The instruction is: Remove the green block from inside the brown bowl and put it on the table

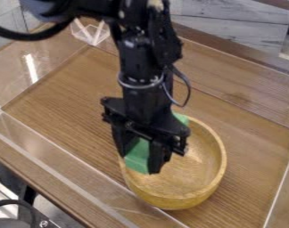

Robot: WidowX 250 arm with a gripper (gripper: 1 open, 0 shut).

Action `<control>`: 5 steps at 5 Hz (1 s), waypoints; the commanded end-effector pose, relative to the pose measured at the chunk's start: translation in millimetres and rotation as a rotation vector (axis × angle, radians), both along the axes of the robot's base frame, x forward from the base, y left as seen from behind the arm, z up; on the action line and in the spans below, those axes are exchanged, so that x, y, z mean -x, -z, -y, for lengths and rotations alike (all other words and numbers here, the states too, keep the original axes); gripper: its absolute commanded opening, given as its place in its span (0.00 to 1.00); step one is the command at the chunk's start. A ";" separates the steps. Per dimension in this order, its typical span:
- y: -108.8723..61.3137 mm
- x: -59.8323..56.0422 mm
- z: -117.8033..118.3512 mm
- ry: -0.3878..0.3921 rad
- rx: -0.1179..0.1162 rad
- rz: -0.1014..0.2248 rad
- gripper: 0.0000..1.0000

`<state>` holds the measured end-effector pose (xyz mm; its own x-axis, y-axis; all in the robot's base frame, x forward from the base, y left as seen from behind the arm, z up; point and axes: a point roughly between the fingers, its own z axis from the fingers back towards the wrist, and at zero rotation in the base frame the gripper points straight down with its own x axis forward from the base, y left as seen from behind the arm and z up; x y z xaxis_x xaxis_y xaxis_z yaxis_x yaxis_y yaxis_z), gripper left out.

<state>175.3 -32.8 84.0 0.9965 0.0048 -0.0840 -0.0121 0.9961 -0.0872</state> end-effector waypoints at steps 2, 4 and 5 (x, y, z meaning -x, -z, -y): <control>-23.8 -6.4 -9.3 -0.022 0.009 0.073 0.00; -26.8 -6.6 -14.8 -0.014 0.020 0.077 0.00; -28.2 -5.8 -17.3 -0.012 0.026 0.078 0.00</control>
